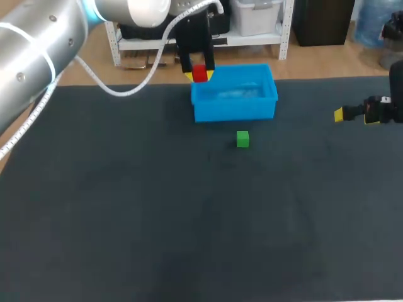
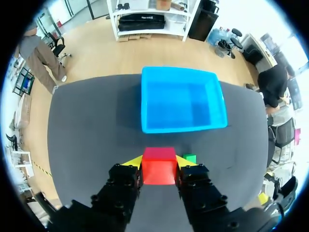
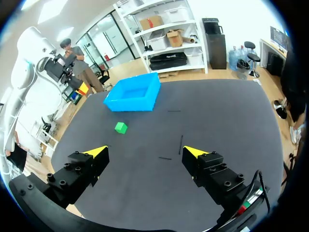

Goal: Use the left arm to pick the red cube and place it into the blue plastic box first, then use the right arm to grasp the green cube and put it into the same blue plastic box after the first action is fully finished.

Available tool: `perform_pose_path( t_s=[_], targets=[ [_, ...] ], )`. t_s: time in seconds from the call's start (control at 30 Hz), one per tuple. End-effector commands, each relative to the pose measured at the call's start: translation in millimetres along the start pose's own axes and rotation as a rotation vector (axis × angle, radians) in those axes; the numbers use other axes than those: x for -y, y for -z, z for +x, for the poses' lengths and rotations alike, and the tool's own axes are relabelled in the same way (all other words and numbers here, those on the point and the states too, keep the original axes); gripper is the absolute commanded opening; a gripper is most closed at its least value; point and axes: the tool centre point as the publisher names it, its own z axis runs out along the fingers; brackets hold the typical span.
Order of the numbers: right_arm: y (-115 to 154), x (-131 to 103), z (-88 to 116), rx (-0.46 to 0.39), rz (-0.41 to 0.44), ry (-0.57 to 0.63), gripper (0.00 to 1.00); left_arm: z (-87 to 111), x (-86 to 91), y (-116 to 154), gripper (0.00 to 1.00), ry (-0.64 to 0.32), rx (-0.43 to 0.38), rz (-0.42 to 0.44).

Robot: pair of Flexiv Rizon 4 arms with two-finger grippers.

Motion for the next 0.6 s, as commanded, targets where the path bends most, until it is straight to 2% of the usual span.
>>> perform_pose_path(
  t_s=[0.03,0.43,0.6],
  targets=[
    [-0.4,0.3,-0.2,-0.001,0.000,0.001,1.00,-8.3,1.2,1.1,0.00,-0.004,-0.003,0.003],
    [-0.4,0.3,-0.2,-0.001,0.000,0.001,1.00,-35.9,10.5,7.9,0.00,-0.026,0.042,0.009],
    [-0.4,0.3,-0.2,-0.001,0.000,0.001,1.00,-46.5,17.6,10.1,0.00,-0.034,0.073,0.043]
  ],
)
